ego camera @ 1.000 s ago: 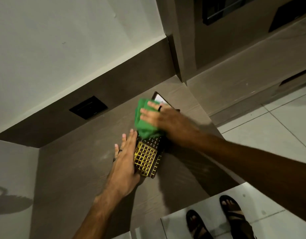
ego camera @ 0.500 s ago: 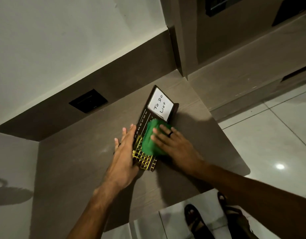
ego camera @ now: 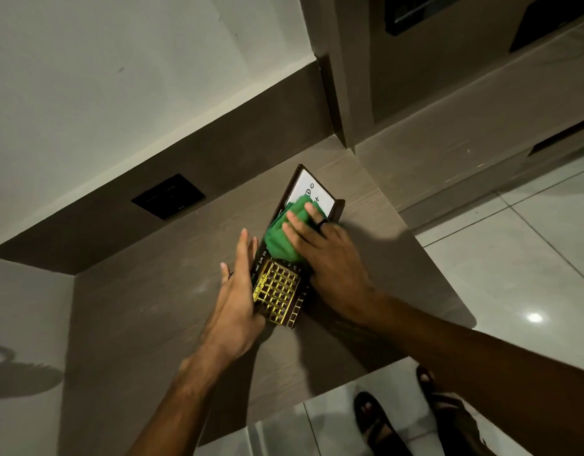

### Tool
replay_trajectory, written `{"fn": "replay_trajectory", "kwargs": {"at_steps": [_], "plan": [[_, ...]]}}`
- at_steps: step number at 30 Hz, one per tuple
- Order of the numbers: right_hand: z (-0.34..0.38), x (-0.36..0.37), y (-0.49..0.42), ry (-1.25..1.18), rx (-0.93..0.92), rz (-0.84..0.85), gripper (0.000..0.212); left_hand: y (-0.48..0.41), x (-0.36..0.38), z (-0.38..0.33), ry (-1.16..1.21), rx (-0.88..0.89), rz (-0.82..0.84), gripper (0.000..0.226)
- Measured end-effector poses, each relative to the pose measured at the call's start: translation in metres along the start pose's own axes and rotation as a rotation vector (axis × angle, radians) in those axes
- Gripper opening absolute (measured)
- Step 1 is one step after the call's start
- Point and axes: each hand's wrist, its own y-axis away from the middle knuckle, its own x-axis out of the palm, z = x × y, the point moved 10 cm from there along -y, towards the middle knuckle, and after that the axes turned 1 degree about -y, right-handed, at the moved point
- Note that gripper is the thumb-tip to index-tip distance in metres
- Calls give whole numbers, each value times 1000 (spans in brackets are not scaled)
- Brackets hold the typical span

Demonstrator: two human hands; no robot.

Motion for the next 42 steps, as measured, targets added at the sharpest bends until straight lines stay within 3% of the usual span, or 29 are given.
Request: {"fn": "replay_trajectory", "kwargs": {"at_steps": [2,4,7,12,17,18,20,22,25,27,29,31,37,40,42], "plan": [[24,10,10,-5,-75,-14,70,-1,0,0,1,-2,-2,132],[58,35,34,6,-276,71,66,-1,2,-5,-24,51,14,126],[48,42,38,15,-392,108,68,1,3,-9,-92,118,30,114],[-39,38,27,50,-38,5,80,-1,3,-10,-156,107,9,114],[-5,66,72,37,-419,110,71,-1,3,-11,-148,114,21,113],[-18,57,63,13,-391,84,64,0,2,-11,-148,115,21,113],[-68,31,29,-14,-167,21,49,0,2,-12,-147,114,20,113],[-118,10,-3,44,23,16,55,1,1,-12,-143,104,18,112],[-131,-1,-12,69,130,-83,66,0,2,-13,-141,104,25,112],[-97,15,14,34,78,-135,56,0,1,-13,-143,101,23,111],[-40,46,47,76,-196,-46,47,1,1,-14,-153,110,16,111],[-30,59,54,160,-342,52,48,1,1,-14,-171,117,15,110],[-118,-9,-8,191,4,-105,49,0,2,-14,-156,114,17,110],[-108,-3,4,66,220,-135,58,0,4,-12,-156,106,18,111],[-59,22,31,-40,71,-57,57,-1,3,-10,-154,101,4,112]]}}
